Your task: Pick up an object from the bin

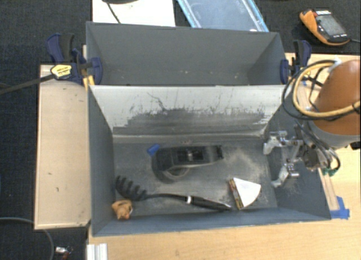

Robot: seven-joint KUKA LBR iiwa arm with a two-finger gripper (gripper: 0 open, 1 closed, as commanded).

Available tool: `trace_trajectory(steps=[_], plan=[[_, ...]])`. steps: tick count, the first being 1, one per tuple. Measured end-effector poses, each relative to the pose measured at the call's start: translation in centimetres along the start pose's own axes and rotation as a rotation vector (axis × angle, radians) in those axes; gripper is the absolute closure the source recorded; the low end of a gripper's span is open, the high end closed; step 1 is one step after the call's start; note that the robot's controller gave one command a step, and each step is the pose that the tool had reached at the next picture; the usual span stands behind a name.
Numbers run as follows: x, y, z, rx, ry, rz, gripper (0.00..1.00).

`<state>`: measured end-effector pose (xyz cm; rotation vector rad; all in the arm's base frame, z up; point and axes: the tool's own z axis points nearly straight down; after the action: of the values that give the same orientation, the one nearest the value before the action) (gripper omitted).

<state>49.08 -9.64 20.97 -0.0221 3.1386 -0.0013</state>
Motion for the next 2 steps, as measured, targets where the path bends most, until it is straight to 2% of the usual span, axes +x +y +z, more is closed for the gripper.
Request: trace_trajectory(steps=[1, 2], plan=[[0.0, 0.0, 0.0, 0.0, 0.0, -0.001, 0.0], [-2.4, 0.9, -5.4, 0.0, 0.001, -0.059, 0.0]])
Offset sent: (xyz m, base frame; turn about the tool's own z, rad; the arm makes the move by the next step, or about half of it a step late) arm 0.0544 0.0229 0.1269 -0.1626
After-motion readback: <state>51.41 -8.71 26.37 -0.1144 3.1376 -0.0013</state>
